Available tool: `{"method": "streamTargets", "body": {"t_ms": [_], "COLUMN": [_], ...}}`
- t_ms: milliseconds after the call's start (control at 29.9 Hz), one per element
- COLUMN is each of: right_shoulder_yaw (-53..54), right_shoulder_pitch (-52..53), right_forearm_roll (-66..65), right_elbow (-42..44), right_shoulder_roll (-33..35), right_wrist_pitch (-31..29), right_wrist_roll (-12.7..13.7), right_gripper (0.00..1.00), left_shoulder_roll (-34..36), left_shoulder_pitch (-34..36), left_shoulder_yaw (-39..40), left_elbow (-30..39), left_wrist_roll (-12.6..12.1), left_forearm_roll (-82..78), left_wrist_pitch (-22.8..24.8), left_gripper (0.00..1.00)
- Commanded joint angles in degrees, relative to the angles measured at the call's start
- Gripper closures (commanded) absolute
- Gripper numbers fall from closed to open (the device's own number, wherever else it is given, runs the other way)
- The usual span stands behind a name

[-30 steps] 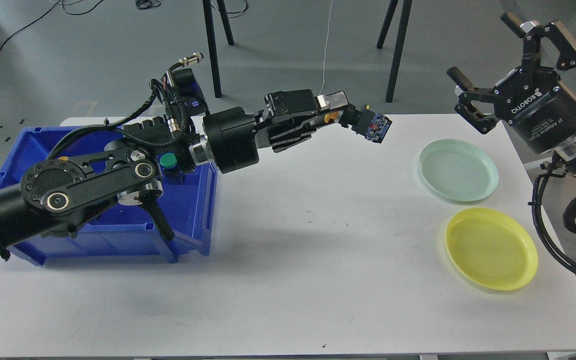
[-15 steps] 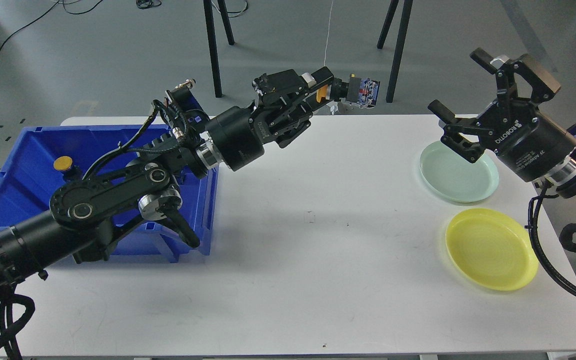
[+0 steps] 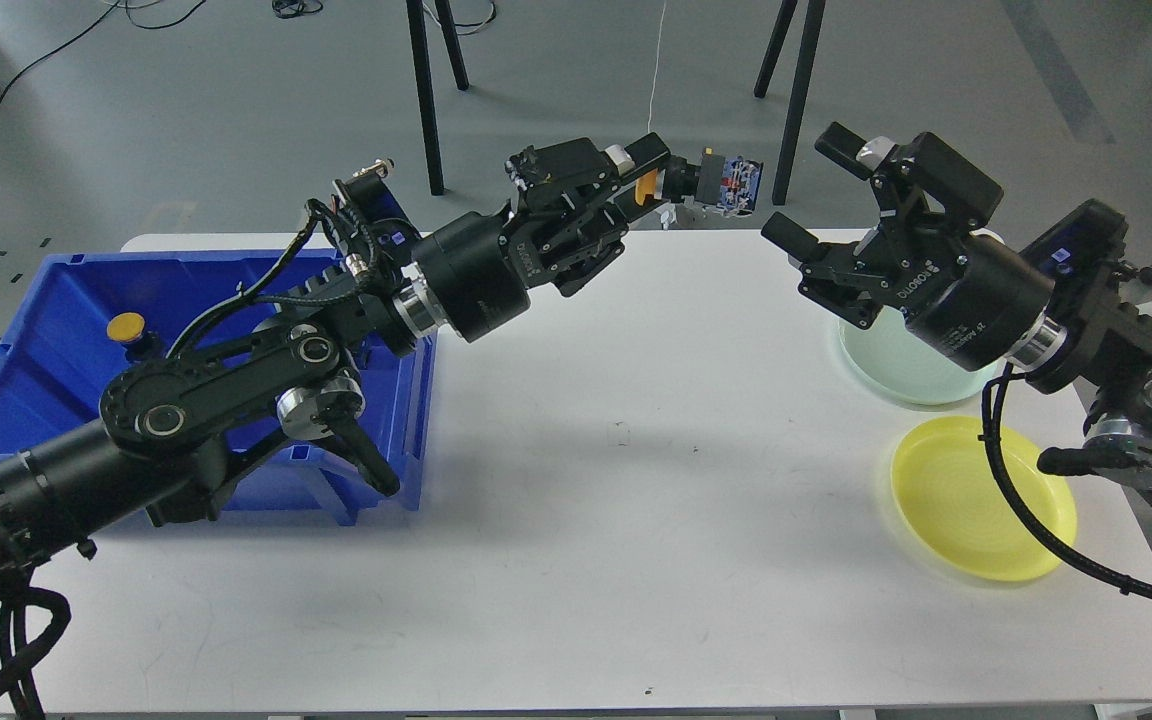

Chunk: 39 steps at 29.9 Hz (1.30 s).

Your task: Pass button and place on color plate

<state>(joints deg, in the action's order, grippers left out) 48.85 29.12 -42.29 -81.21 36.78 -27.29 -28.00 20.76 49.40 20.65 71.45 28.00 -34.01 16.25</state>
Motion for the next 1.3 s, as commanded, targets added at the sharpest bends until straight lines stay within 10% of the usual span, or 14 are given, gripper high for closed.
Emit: {"method": "streamTargets", "body": {"t_ms": [0,769,1271], "right_shoulder_yaw": [-0.6,-9.4,-9.5], "right_shoulder_pitch": [1.0,9.2,9.2], "right_forearm_roll": [-2.4,-4.3,-4.4], "right_elbow": [0.0,0.6,0.5], "right_shoulder_roll": [0.0,-0.9,-0.9], "right_wrist_pitch": [1.9,5.3,5.5], "right_wrist_roll": [0.0,0.0,0.0], "right_gripper": [0.02,0.08,0.34], "left_shoulder_roll": [0.1,0.0,0.0], "left_shoulder_pitch": [0.0,0.5,0.5], "left_shoulder_yaw": [0.0,0.1,0.2], "left_elbow": [-0.1,-1.9,-3.1], "left_wrist_roll": [0.0,0.0,0.0], "left_forearm_roll": [0.0,1.3,4.1], "left_wrist_pitch": [0.1,4.1,5.6], "left_gripper": [0.83,0.82,0.82]}}
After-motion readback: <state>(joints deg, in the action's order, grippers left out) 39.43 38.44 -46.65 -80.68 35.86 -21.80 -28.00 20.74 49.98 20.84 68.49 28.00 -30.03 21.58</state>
